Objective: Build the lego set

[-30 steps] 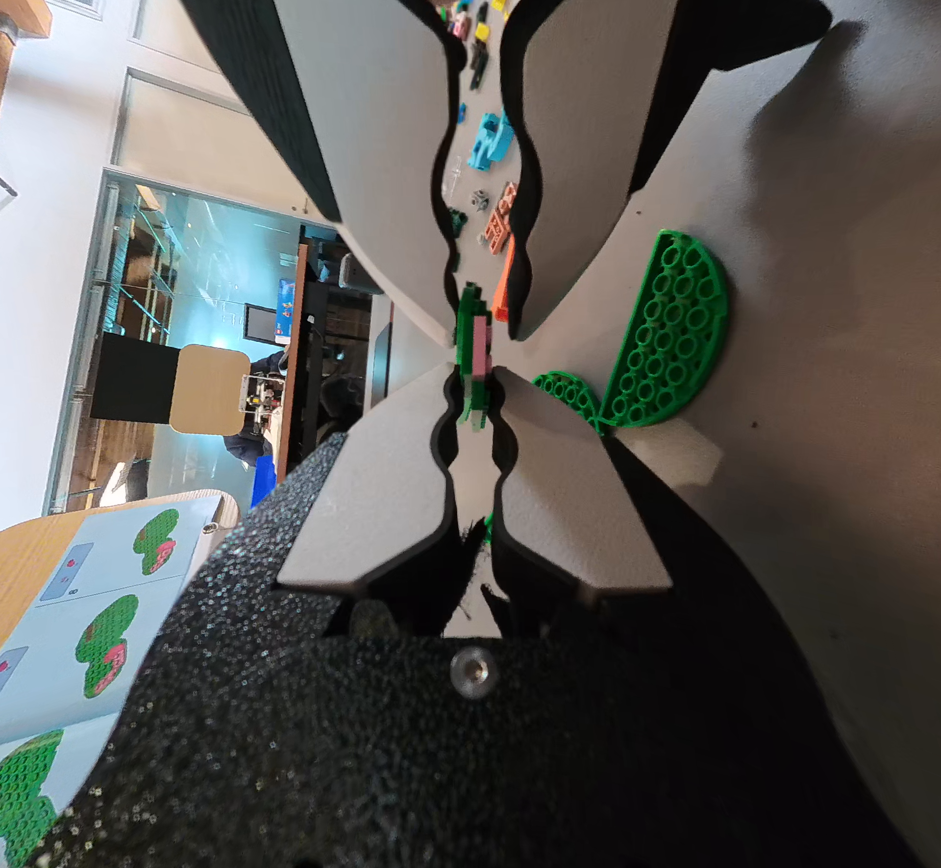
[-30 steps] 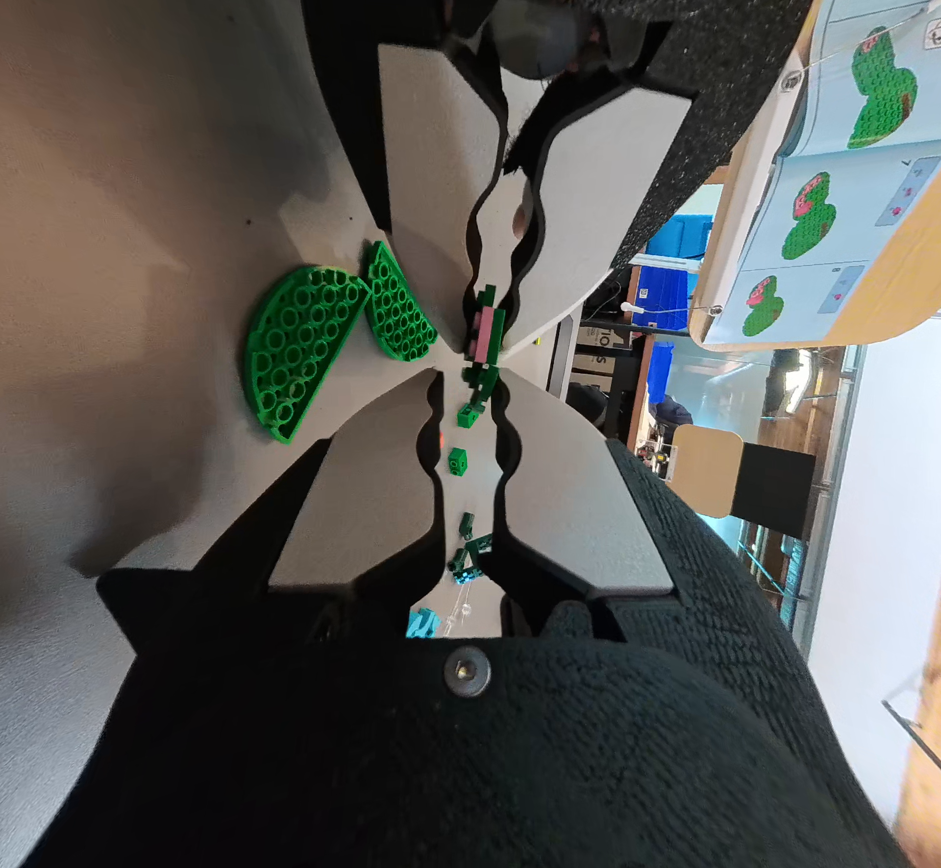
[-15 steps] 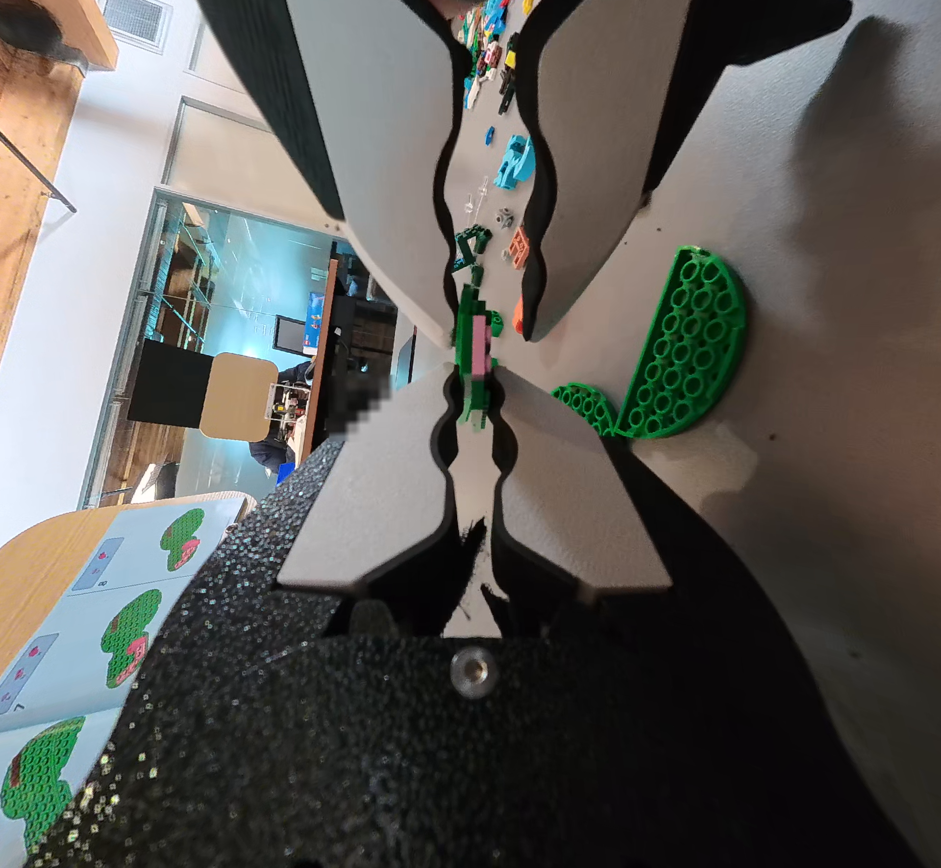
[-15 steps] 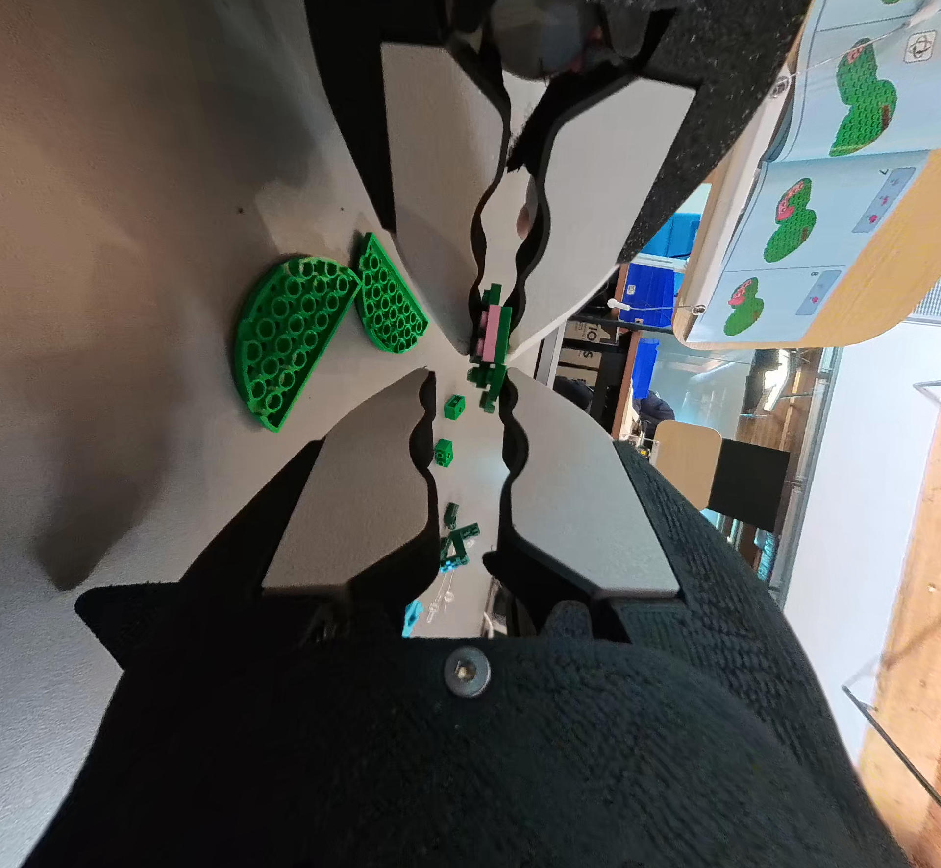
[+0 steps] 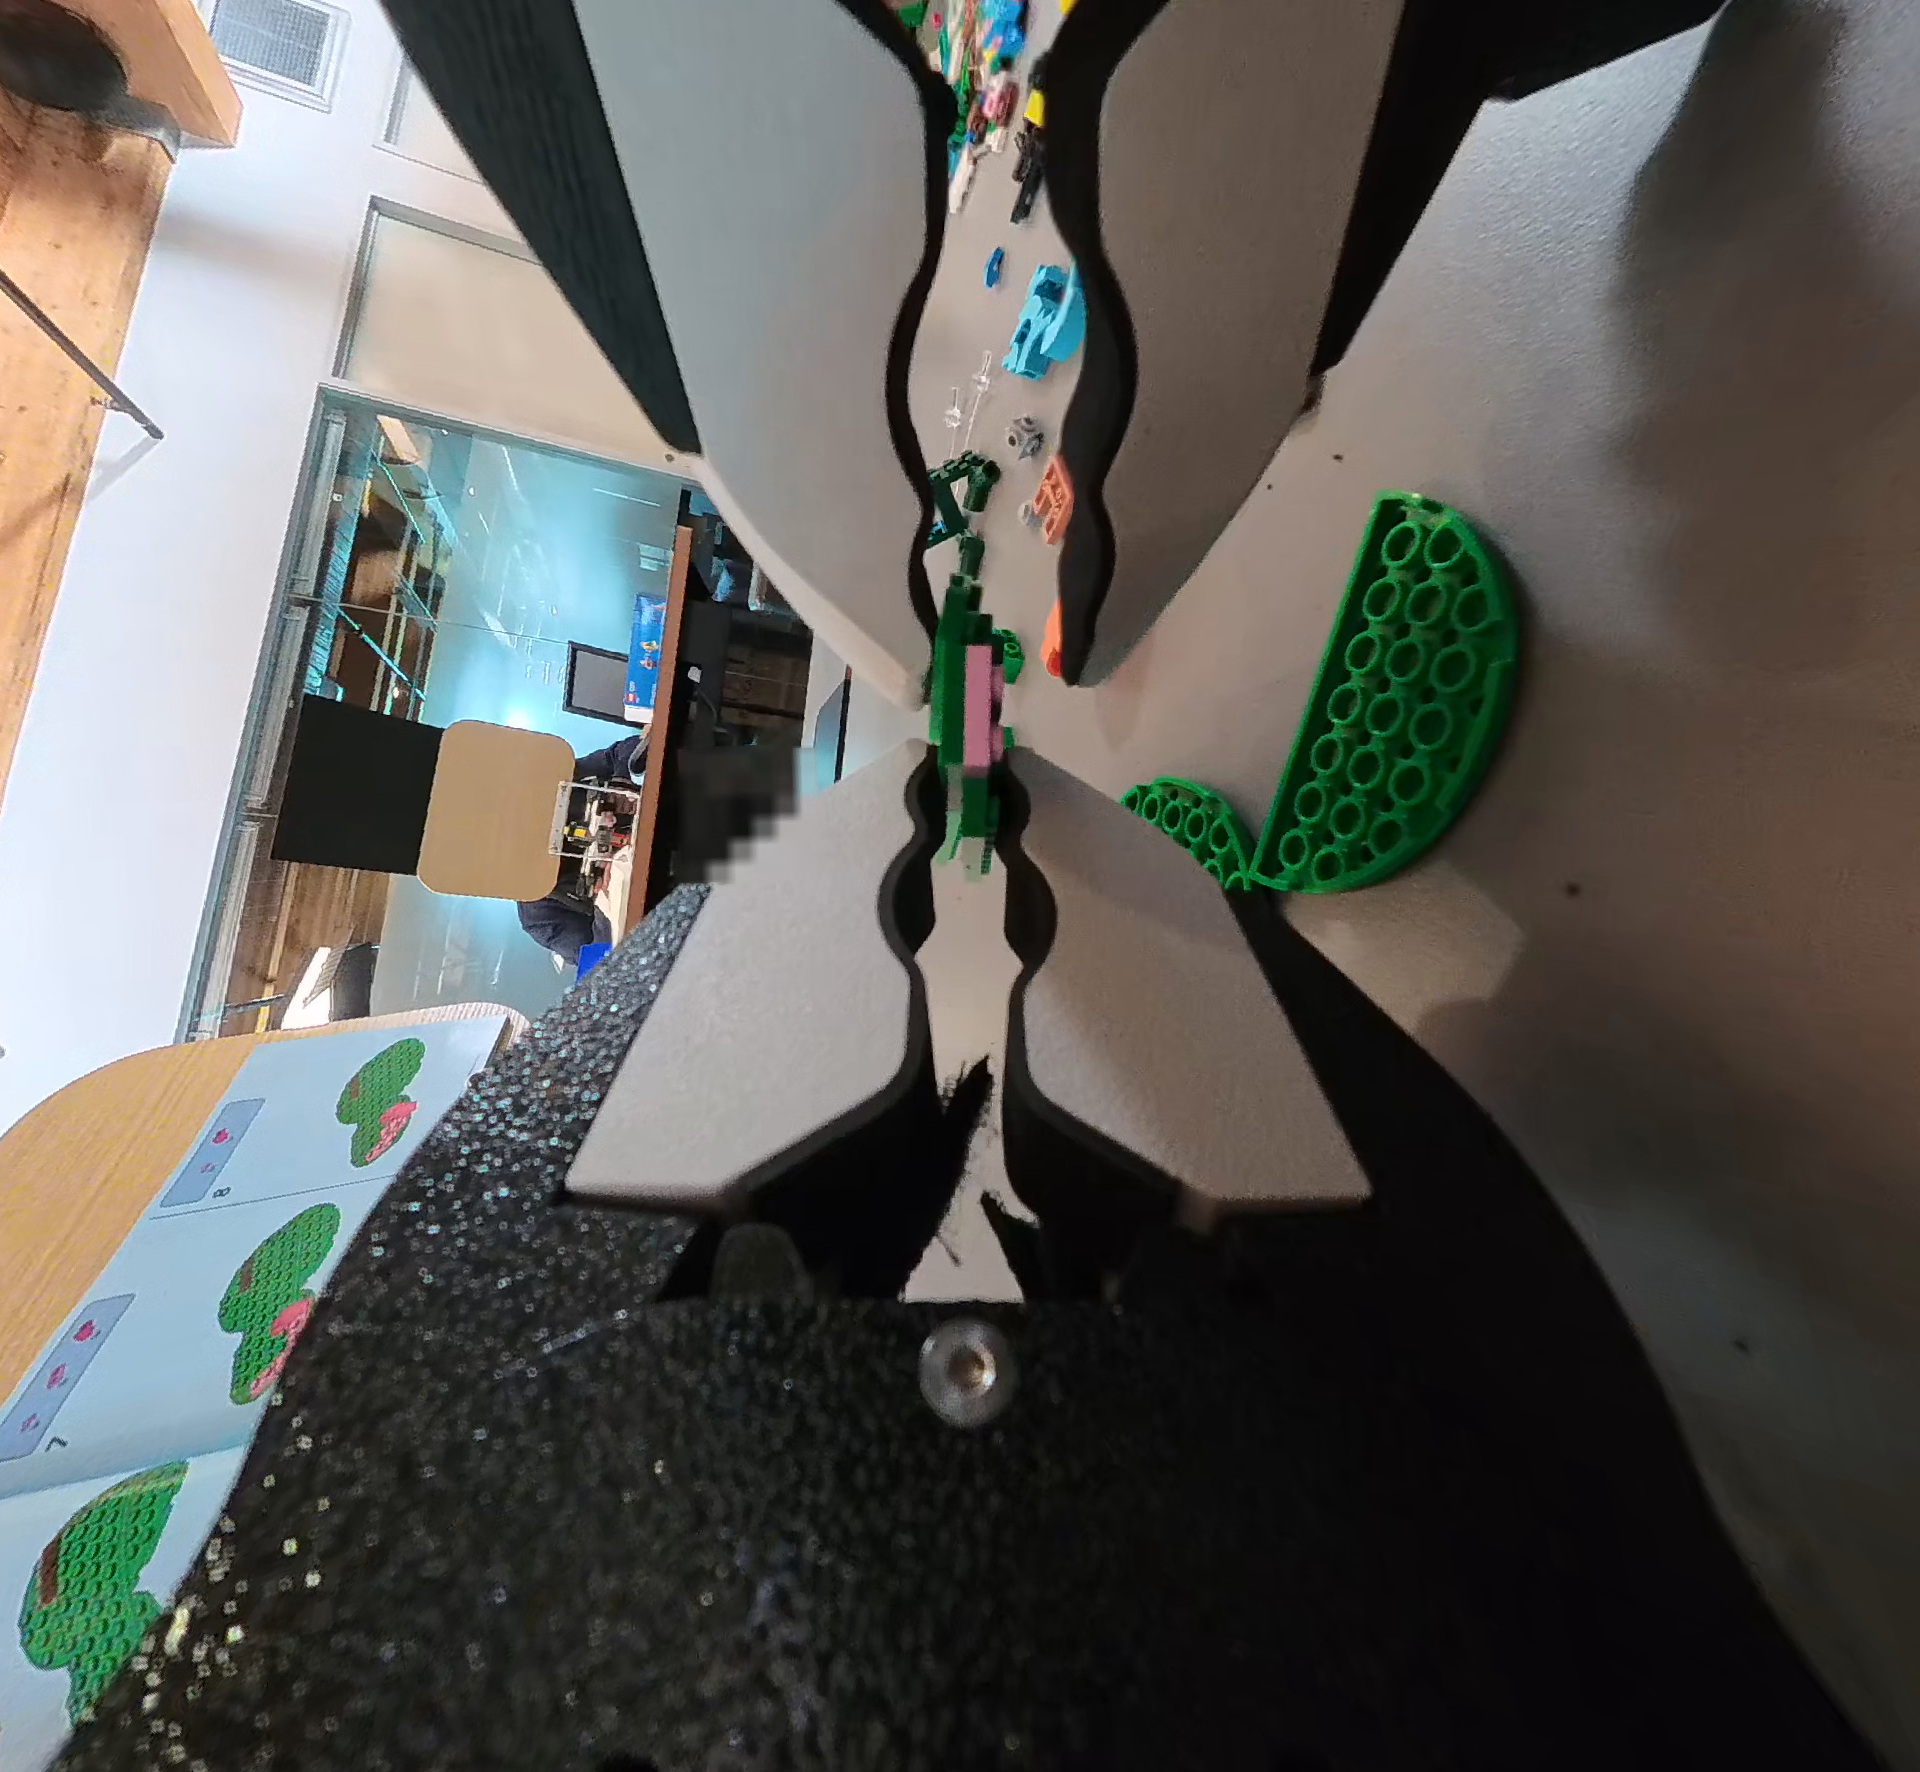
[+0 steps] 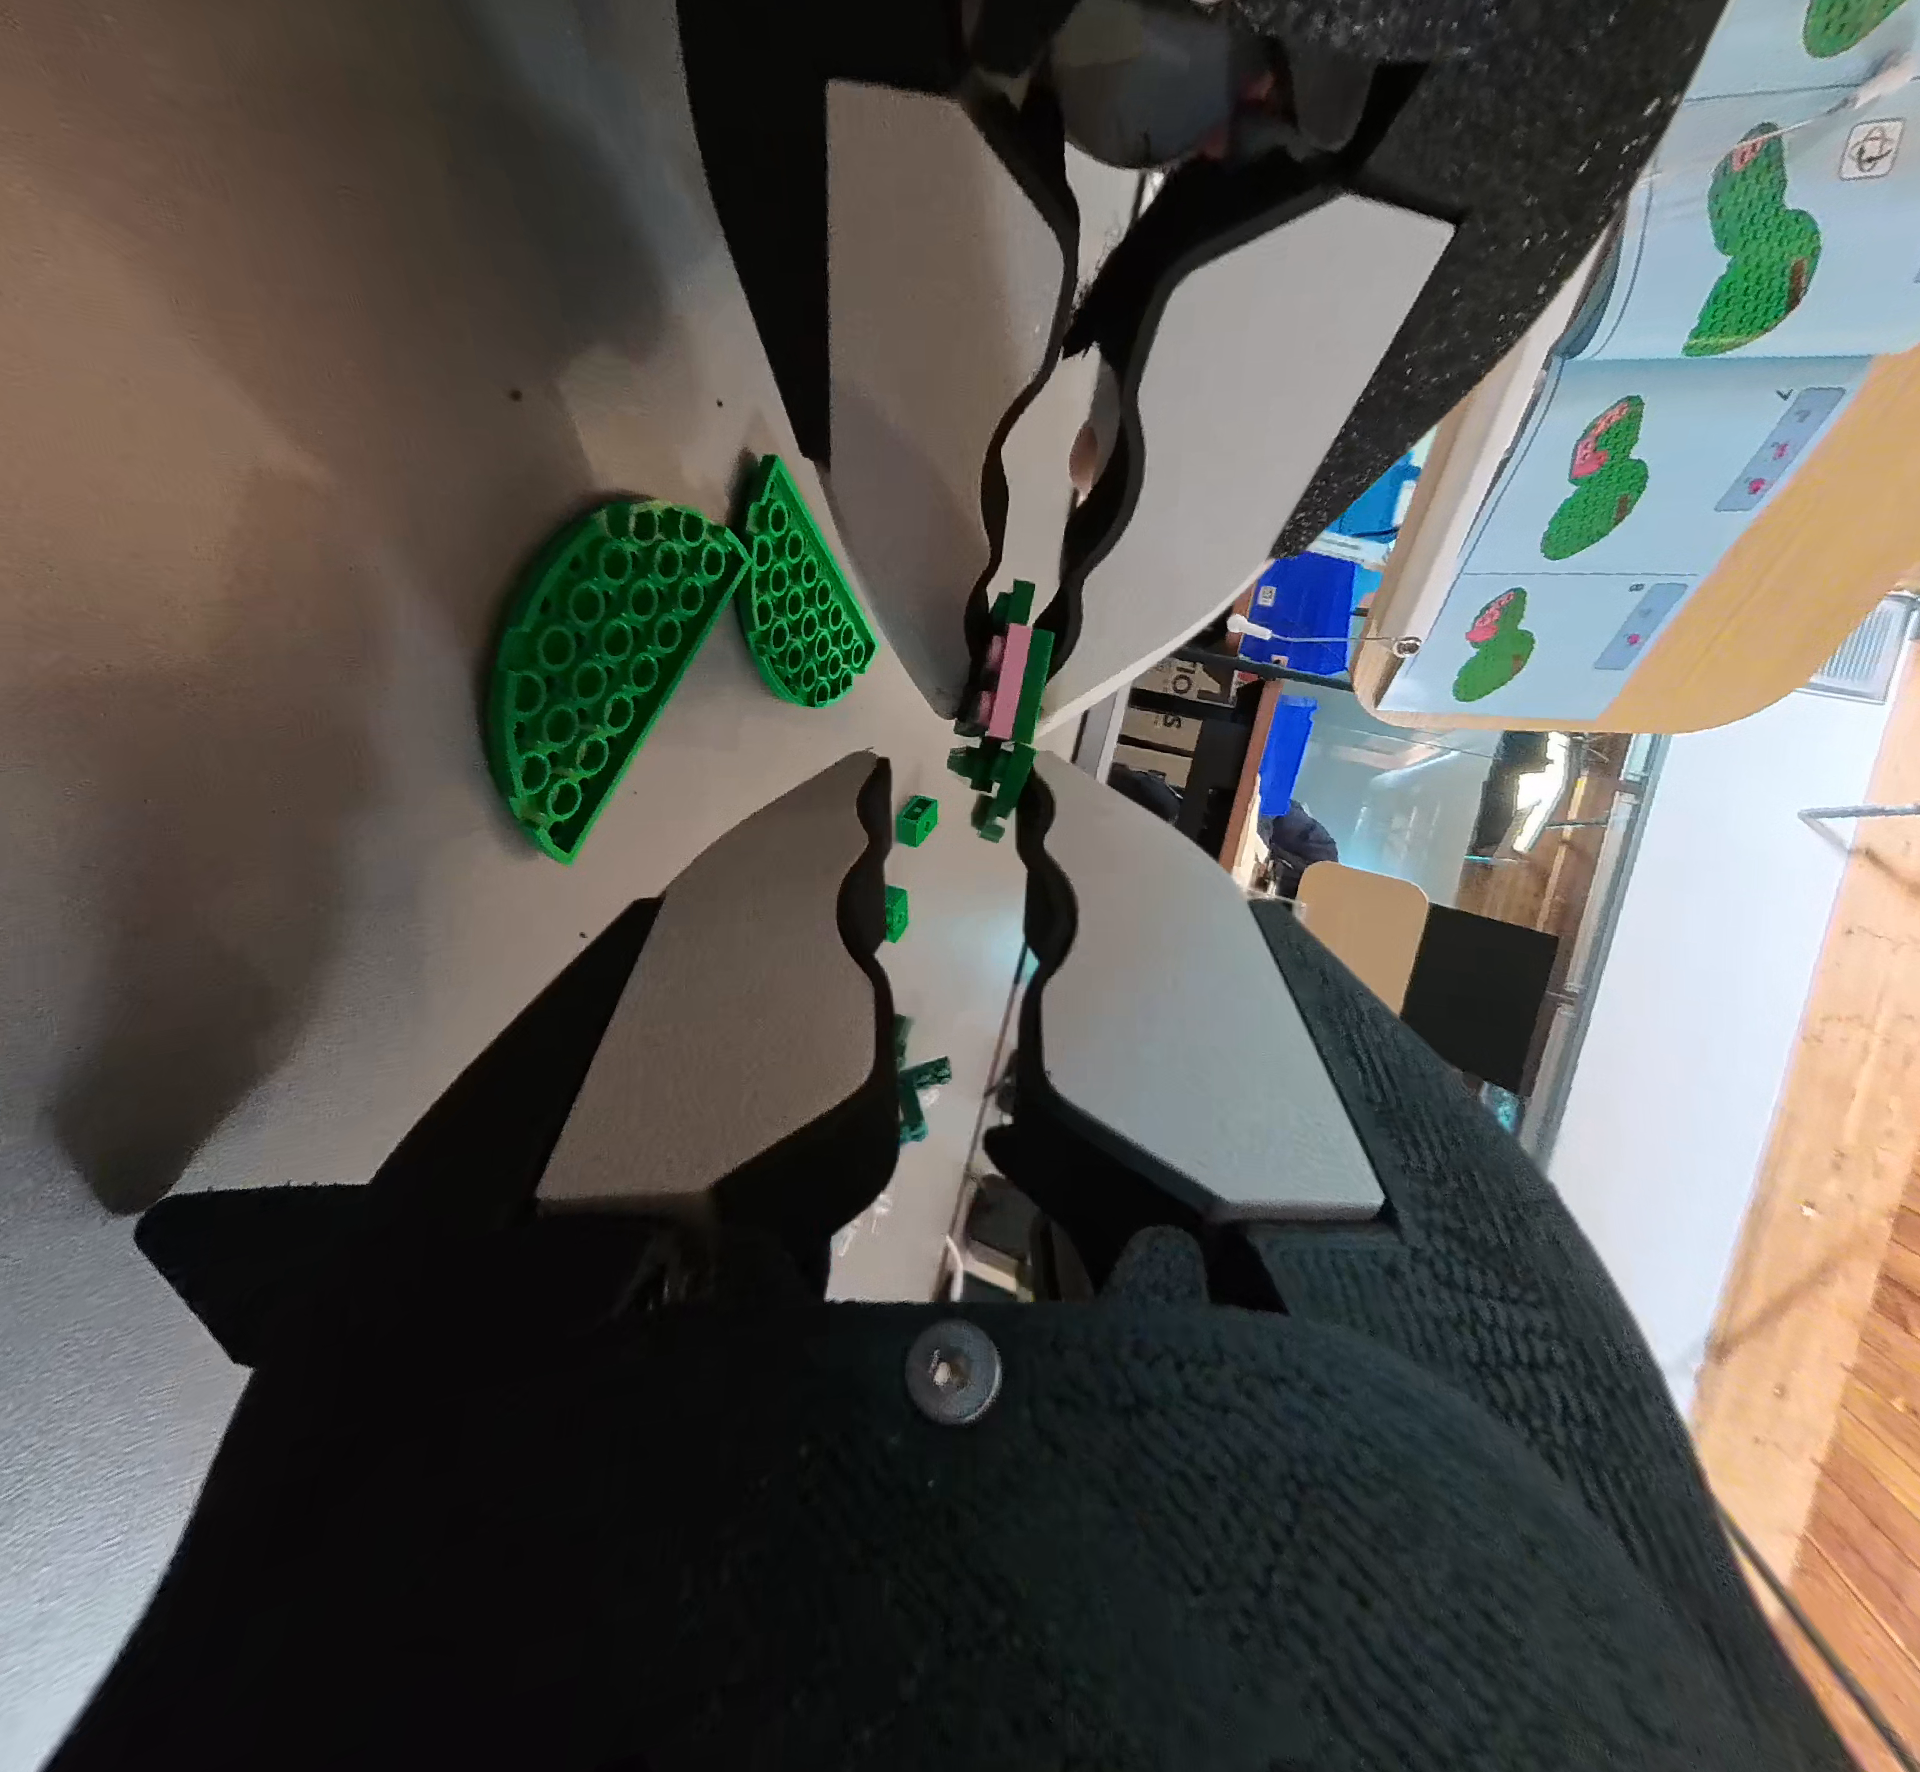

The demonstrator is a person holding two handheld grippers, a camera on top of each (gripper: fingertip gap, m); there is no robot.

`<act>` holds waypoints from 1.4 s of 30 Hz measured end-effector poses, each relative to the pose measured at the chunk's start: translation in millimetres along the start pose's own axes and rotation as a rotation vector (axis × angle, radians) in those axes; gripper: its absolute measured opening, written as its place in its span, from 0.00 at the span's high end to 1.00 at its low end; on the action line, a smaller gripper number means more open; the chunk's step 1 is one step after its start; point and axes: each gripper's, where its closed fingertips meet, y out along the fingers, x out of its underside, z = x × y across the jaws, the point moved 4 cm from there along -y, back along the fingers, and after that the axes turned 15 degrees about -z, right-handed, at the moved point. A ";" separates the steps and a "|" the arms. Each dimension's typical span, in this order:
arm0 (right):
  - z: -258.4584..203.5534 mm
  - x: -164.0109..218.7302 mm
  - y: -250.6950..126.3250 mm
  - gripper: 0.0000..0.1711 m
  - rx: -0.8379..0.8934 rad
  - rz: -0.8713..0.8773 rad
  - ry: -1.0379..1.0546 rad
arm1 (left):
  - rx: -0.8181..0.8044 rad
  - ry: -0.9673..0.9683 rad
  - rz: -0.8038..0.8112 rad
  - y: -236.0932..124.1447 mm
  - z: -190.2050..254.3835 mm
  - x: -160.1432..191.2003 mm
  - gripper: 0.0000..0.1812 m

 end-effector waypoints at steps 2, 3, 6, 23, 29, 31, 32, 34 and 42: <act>0.1 0.0 -0.2 0.88 0.006 -0.003 -0.008 | -0.002 0.003 -0.001 0.0 -0.1 0.0 0.95; 0.1 0.0 -0.2 0.88 0.006 -0.004 -0.009 | -0.003 0.004 -0.002 -0.1 -0.2 -0.1 0.95; 0.2 0.0 -0.5 0.88 0.007 -0.002 -0.011 | -0.007 0.010 -0.002 -0.4 -0.2 -0.1 0.95; 0.8 0.4 0.5 0.87 0.033 -0.008 -0.035 | -0.018 0.022 -0.012 0.1 -0.1 1.0 0.95; 2.3 0.8 1.4 0.83 0.042 -0.010 -0.027 | -0.035 0.018 -0.006 -1.1 -2.3 1.3 0.96; 3.2 1.0 1.1 0.83 0.049 -0.009 -0.025 | -0.035 0.017 -0.005 -1.2 -2.2 1.3 0.95; 3.6 0.7 0.8 0.82 0.051 -0.006 -0.023 | -0.035 0.018 -0.005 -1.2 -1.8 1.2 0.95; 4.8 -0.2 -0.3 0.81 0.057 0.005 -0.017 | -0.036 0.019 -0.004 -1.2 -1.5 1.1 0.95; 7.4 -0.6 -3.5 0.80 0.052 0.050 0.017 | -0.035 0.002 0.003 -1.5 -2.4 1.9 0.95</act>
